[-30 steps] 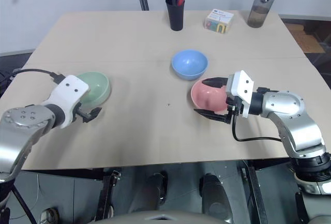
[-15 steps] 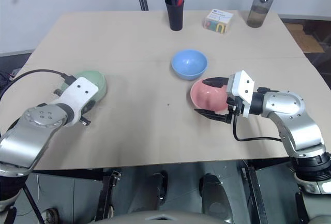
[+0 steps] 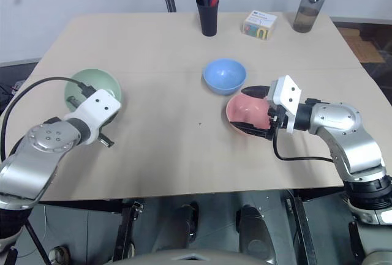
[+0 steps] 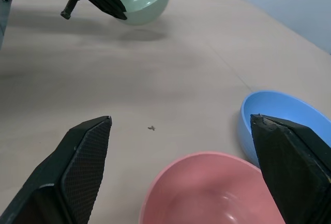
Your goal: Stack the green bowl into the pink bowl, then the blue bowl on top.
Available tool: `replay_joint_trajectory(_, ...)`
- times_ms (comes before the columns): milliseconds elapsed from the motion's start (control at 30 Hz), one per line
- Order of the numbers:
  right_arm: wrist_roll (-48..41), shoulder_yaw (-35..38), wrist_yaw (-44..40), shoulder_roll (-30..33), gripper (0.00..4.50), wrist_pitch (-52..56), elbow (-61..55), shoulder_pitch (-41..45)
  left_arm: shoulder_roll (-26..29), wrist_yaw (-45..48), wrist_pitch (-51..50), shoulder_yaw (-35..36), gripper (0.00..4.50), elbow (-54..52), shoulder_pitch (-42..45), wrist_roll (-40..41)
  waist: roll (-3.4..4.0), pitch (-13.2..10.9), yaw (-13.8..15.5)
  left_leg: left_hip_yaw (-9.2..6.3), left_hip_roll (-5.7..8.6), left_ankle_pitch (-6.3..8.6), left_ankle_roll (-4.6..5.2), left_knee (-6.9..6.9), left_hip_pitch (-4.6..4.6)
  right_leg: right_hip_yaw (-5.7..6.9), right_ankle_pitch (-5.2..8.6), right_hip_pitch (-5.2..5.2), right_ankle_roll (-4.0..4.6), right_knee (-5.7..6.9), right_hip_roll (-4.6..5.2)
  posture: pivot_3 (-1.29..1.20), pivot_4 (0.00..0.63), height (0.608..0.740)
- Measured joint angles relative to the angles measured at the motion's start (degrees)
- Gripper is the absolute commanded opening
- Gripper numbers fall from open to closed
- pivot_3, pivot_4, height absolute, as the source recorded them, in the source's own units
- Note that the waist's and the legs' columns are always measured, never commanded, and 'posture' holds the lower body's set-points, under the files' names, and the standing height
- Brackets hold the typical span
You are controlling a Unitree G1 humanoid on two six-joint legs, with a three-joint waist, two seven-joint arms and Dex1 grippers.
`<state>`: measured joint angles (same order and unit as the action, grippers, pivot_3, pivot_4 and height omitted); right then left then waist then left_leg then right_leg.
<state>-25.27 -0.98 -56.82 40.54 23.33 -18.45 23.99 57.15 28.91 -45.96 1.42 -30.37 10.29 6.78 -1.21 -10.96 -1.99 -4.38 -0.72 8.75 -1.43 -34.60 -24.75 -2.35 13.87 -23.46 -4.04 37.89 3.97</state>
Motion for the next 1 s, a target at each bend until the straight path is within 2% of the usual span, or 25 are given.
replay_joint_trajectory(133, -1.2, 4.4, 0.1, 2.4, 4.5, 0.6, 0.3, -2.7, -1.6, 8.0, 15.5, 1.2, 0.07, 0.9, 0.4, 3.0, 0.0, 0.0, 0.6, 0.03, 0.05, 0.0, 0.0, 0.0, 0.0, -0.01, 0.0, 0.01, 0.01, -0.03, 0.06, 0.0, 0.15, 0.74)
replay_joint_trajectory(233, -3.4, 11.1, 0.1, 4.8, 4.5, 2.0, 0.7, -8.0, -4.1, 14.0, 25.5, 1.7, 0.07, 4.7, 5.7, 6.0, -0.01, 0.0, 1.3, 0.02, 0.04, 0.0, 0.0, -0.02, -0.01, 0.01, 0.0, 0.01, 0.01, -0.02, 0.04, 0.0, 0.15, 0.74)
replay_joint_trajectory(400, -5.1, 20.3, -1.1, 7.6, 4.5, 2.3, -0.1, -17.2, -5.9, 22.0, 30.8, -0.5, 0.07, 10.4, 16.5, 8.3, 0.0, 0.0, 1.4, 0.04, 0.08, 0.0, 0.01, -0.13, -0.02, -0.01, 0.05, 0.07, -0.16, -0.01, 0.03, 0.0, 0.15, 0.74)
replay_joint_trajectory(433, -5.3, 23.9, -2.3, 7.9, 4.5, 0.7, -0.4, -21.1, -7.0, 27.1, 31.3, -3.2, 0.07, 13.6, 21.0, 10.0, 0.0, 0.0, 1.4, 0.03, 0.08, 0.0, 0.01, -0.15, -0.02, -0.01, 0.04, 0.08, -0.27, 0.01, 0.03, 0.0, 0.15, 0.74)
replay_joint_trajectory(533, -5.2, 28.0, -4.0, 7.9, 4.5, -2.4, 0.1, -24.4, -8.3, 35.3, 31.9, -6.9, 0.07, 17.6, 26.4, 12.2, 0.01, 0.0, 1.3, 0.03, 0.09, 0.0, 0.01, -0.23, -0.01, 0.0, -0.05, 0.12, -0.48, 0.0, 0.02, 0.0, 0.15, 0.74)
replay_joint_trajectory(733, -5.8, 36.0, -7.5, 8.0, 4.5, -6.5, 1.0, -31.3, -16.6, 51.8, 41.7, -15.9, 0.07, 32.5, 38.9, 11.3, 0.02, 0.0, 0.9, 0.02, 0.07, 0.0, 0.02, -0.39, 0.0, -0.03, -0.05, 0.18, -0.54, 0.04, -0.03, 0.0, 0.15, 0.74)
replay_joint_trajectory(767, -6.7, 37.4, -7.8, 8.0, 4.5, -6.5, 0.8, -32.6, -19.9, 55.1, 45.1, -18.0, 0.07, 37.8, 42.8, 10.0, 0.03, 0.0, 1.1, 0.0, 0.08, 0.0, 0.02, -0.48, -0.01, -0.01, -0.04, 0.23, -0.53, 0.02, -0.03, 0.0, 0.15, 0.74)
replay_joint_trajectory(900, -7.6, 38.1, -6.9, 7.8, 4.5, -6.4, -2.0, -33.2, -27.4, 59.6, 53.1, -21.0, 0.07, 48.1, 49.9, 7.2, 0.02, 0.0, 1.1, 0.0, 0.11, 0.05, 0.09, -0.57, -0.02, -0.05, 0.0, 0.32, -0.48, -0.06, -0.02, 0.0, 0.15, 0.74)
replay_joint_trajectory(1000, -7.9, 37.9, -6.1, 7.2, 4.5, -6.3, -3.3, -33.7, -30.2, 60.4, 58.5, -22.3, 0.07, 53.9, 51.8, 4.6, 0.03, 0.0, 1.0, 0.01, 0.11, 0.08, 0.14, -0.57, 0.0, -0.07, 0.0, 0.33, -0.48, -0.06, -0.02, 0.0, 0.15, 0.74)
